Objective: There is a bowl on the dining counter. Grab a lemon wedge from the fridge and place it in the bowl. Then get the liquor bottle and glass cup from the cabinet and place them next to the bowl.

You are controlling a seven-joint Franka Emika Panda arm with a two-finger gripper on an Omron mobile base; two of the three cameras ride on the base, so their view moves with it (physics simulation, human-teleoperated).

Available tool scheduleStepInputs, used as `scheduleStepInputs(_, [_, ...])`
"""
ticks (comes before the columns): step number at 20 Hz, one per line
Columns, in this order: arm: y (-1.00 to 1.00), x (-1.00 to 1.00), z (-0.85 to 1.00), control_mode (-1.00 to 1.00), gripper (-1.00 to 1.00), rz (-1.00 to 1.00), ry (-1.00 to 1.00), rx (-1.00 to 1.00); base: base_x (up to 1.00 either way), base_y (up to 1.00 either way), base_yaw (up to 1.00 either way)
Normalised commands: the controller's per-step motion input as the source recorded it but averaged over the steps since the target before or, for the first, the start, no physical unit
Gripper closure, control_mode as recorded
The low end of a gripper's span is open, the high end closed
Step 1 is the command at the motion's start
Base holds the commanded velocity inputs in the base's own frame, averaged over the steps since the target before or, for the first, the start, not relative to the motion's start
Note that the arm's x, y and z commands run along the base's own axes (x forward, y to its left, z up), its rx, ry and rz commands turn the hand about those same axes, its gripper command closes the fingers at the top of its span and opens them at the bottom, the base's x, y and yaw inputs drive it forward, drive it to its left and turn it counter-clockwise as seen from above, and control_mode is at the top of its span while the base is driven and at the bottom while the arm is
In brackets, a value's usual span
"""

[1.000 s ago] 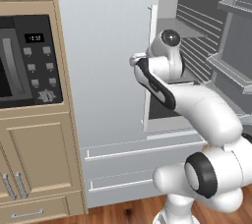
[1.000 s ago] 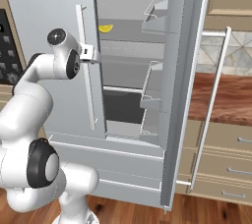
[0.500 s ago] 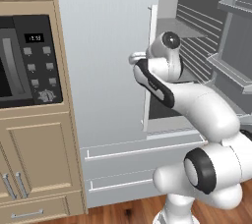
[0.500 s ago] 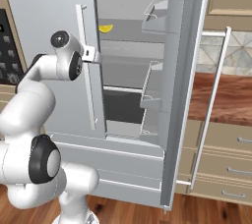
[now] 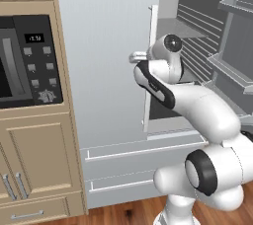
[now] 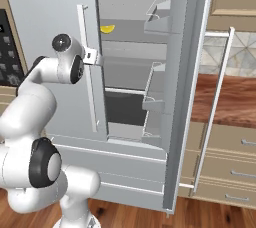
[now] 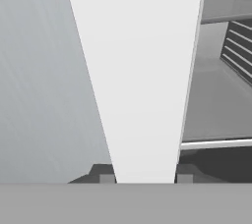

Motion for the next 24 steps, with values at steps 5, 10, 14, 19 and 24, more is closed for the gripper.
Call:
scheduleStepInputs(5, [0.34, -0.58, -0.08, -1.00, 1.00, 0.02, -0.05, 0.00, 0.00, 0.00, 0.00])
scheduleStepInputs(10, [0.65, -1.00, -0.07, -1.00, 1.00, 0.08, -0.10, 0.00, 0.00, 0.00, 0.00])
scheduleStepInputs(14, [0.82, -1.00, -0.06, -1.00, 1.00, 0.10, -0.02, 0.00, 0.00, 0.00, 0.00])
scheduleStepInputs(19, [0.91, -1.00, -0.14, -1.00, 1.00, 0.15, 0.00, 0.00, 0.00, 0.00, 0.00])
scheduleStepInputs(24, [0.95, -1.00, -0.12, -1.00, -1.00, 0.15, 0.00, 0.00, 0.00, 0.00, 0.00])
